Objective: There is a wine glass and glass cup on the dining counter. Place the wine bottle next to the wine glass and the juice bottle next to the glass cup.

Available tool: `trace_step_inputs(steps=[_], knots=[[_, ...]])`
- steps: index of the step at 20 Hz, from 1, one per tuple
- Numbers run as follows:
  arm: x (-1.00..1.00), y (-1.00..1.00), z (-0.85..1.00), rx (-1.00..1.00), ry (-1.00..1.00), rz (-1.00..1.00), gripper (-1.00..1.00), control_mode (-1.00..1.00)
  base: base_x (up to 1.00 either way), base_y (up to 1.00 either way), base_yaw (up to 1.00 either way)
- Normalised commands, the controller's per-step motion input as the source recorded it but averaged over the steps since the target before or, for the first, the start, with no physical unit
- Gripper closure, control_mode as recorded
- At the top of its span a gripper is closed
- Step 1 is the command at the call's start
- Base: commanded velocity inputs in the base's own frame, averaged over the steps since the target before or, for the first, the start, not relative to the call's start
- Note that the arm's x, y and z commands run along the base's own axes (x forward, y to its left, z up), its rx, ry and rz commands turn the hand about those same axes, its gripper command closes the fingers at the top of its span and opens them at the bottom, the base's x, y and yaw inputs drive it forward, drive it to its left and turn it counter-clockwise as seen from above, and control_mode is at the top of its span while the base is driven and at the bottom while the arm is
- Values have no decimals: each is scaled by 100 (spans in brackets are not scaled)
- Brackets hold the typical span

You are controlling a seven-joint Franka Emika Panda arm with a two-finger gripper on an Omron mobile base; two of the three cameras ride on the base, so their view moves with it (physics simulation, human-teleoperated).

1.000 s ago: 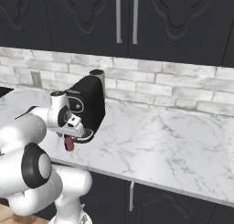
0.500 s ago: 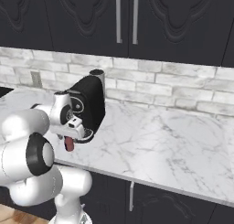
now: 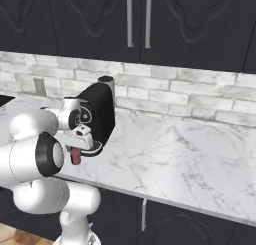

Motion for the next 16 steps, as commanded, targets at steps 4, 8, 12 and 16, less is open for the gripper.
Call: trace_step_inputs(steps=[4, 8, 12, 16], knots=[[-11, 0, 15, 0, 1, -5, 100, -100, 0, 0, 0], [-24, 0, 31, 0, -7, -3, 100, -100, 0, 0, 0], [-34, 0, 29, 0, -8, 0, 100, -100, 0, 0, 0], [-37, 0, 26, 0, -2, -1, 100, -100, 0, 0, 0]])
